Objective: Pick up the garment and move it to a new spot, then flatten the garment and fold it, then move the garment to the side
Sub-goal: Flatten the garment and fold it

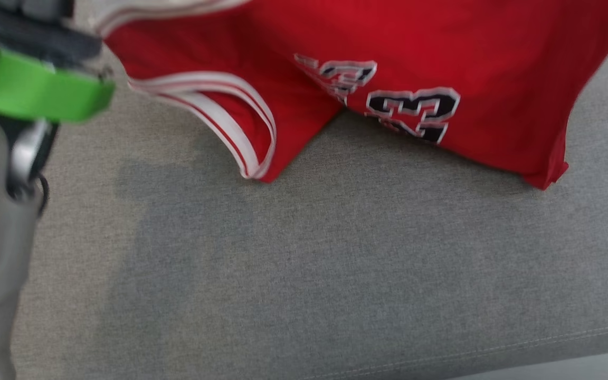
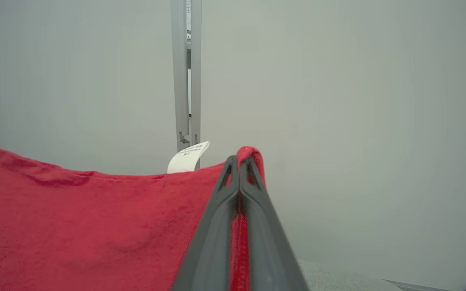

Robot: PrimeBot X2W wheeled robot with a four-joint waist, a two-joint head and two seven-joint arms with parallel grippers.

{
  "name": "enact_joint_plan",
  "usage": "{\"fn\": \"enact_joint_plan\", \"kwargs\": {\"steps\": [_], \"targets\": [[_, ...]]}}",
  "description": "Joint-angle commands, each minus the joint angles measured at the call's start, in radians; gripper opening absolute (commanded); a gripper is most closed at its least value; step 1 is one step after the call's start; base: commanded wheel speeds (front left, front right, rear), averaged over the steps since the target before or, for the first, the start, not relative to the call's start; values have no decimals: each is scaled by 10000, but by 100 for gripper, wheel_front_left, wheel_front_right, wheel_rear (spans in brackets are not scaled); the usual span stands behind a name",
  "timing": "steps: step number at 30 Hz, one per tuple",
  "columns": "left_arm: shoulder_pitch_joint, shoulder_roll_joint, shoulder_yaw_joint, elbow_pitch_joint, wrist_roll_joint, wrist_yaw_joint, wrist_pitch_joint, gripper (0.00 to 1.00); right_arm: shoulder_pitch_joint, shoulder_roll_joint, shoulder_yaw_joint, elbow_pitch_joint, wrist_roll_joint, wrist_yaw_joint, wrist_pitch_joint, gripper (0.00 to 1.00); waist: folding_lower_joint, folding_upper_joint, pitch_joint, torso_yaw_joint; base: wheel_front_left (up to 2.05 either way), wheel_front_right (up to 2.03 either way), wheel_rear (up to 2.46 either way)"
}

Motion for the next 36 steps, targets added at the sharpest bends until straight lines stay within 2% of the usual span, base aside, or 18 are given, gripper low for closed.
{"fn": "enact_joint_plan", "kwargs": {"steps": [1,5,7,12,14,18,20,24,25,26,27,32,36], "targets": [[-994,156,-128,373,-35,-85,200,0,-831,-10,167,280,92,-18,151,0,0,0,1028,5,0,0,0],[-4127,503,-614,1907,138,-212,535,0,-3624,213,749,1326,-19,-18,409,0,0,0,2094,-70,0,0,0],[-5598,612,-883,2789,375,-224,349,0,-4907,416,995,2024,-210,-18,268,0,0,0,2578,-170,0,0,0],[-8844,676,-1443,5025,1321,-225,-1085,0,-7517,1119,1207,4068,-859,-18,-637,0,0,0,3361,-504,0,0,0],[-9867,541,-1597,5716,1759,-98,-1710,0,-8252,1306,1067,4656,-1117,-18,-860,0,0,0,3606,-569,0,0,0],[-11424,160,-1779,6235,2356,302,-2206,0,-9181,1443,684,4973,-1709,-18,-972,0,0,0,4155,-499,0,0,0],[-11832,16,-1729,5412,2386,481,-2210,0,-9238,1393,395,4639,-2056,-18,-977,0,0,0,4518,-391,0,0,0],[-10555,186,-1783,3979,2199,595,-2187,0,-8347,1457,91,4076,-2485,-18,-974,0,0,0,4980,-67,0,0,0],[-8647,372,-1681,2889,1857,724,-2201,0,-7176,1482,-39,3816,-2712,-18,-978,0,0,0,4827,197,0,0,0],[-8073,423,-1652,2740,1739,712,-2198,0,-6837,1479,-13,3791,-2747,-18,-978,0,0,0,4751,250,0,0,0],[-6141,527,-1493,2058,1415,708,-2199,0,-5767,1446,-184,3537,-2685,-18,-980,0,0,0,4344,394,0,0,0],[-2877,692,-1055,907,964,621,-2200,0,-3654,1648,-751,2871,-2521,-18,-980,0,0,0,3137,439,0,0,0],[177,915,-828,222,799,457,-2200,0,-1633,1806,-1275,2287,-2237,-18,-980,0,0,0,1689,348,0,0,0]]}}
